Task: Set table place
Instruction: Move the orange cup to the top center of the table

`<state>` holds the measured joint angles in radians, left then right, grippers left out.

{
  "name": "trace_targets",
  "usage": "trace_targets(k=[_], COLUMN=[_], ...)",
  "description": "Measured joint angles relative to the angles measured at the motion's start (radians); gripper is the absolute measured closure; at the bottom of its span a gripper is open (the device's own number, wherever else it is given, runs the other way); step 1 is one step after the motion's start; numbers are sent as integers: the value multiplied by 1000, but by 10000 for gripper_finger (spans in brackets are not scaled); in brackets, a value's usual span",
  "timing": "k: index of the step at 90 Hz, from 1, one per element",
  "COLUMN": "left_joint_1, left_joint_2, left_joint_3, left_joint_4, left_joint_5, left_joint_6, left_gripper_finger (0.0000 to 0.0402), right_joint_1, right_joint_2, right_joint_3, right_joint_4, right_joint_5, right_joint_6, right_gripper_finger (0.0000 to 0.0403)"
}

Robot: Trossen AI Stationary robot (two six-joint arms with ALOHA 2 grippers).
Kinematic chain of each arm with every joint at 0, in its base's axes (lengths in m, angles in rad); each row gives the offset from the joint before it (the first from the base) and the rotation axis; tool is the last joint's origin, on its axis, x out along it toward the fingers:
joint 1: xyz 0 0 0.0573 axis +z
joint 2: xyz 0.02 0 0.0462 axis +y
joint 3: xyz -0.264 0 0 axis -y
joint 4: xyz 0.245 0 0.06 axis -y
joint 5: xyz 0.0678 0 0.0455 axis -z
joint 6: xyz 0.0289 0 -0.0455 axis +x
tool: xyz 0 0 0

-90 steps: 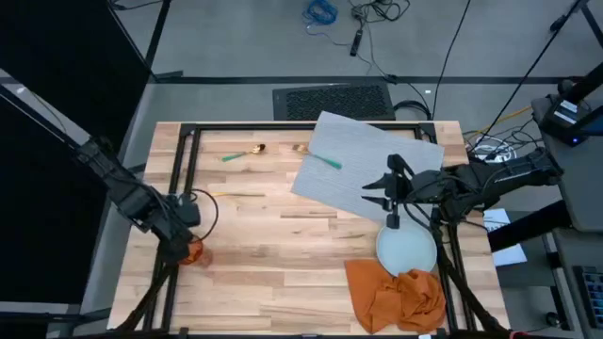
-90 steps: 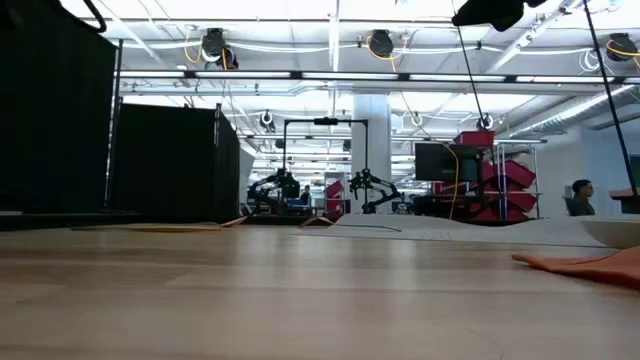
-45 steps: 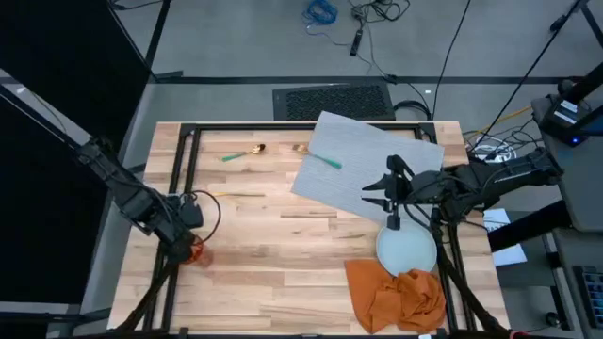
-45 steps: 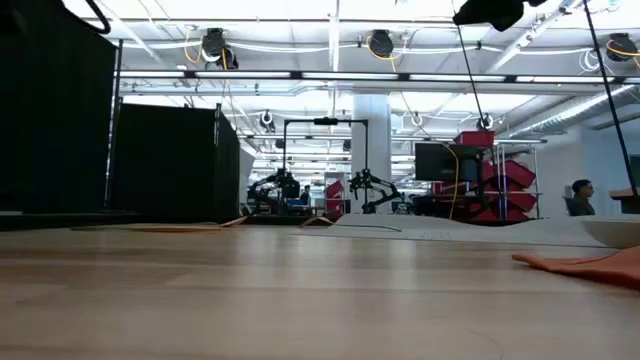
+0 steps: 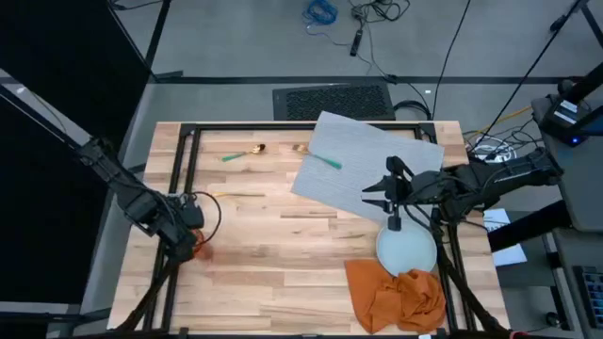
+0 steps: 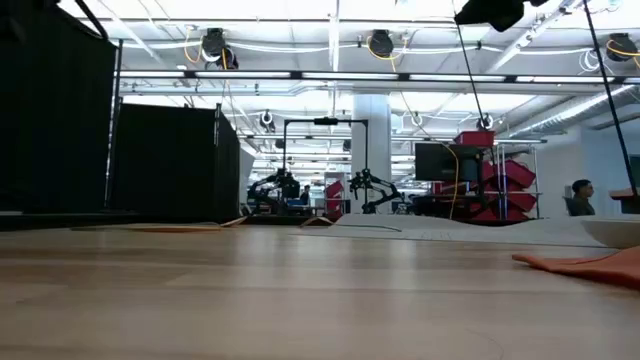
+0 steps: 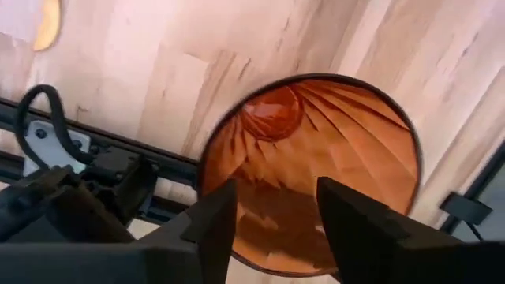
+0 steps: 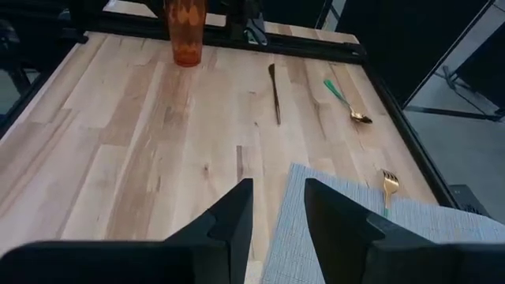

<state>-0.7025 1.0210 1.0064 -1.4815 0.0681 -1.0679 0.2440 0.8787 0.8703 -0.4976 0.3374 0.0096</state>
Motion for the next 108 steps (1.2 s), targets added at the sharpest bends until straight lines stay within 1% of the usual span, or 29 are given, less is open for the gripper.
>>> trace_targets(k=[10, 29, 39, 51, 71, 92, 108], left_joint_1=[0, 1, 2, 5, 53, 99, 124], left_joint_2=[0, 0, -1, 0, 0, 0, 0], left_joint_3=[30, 113, 112, 81, 76, 76, 76], left_joint_4=[-7, -90, -90, -90, -89, -89, -89], left_joint_5=[-2, -99, -124, -135, -175, -177, -131], left_joint_6=[0, 0, 5, 27, 61, 116, 143], left_gripper_finger=[239, 239, 239, 239, 239, 239, 239], right_joint_1=[0, 0, 0, 0, 0, 0, 0], right_joint_2=[0, 0, 0, 0, 0, 0, 4], right_joint_3=[0, 0, 0, 0, 0, 0, 0], right_joint_4=[0, 4, 6, 6, 7, 7, 8], right_joint_5=[0, 0, 0, 0, 0, 0, -6], right_joint_6=[-4, -13, -12, -12, -13, -13, -11], right_gripper_finger=[300, 300, 300, 300, 300, 300, 300])
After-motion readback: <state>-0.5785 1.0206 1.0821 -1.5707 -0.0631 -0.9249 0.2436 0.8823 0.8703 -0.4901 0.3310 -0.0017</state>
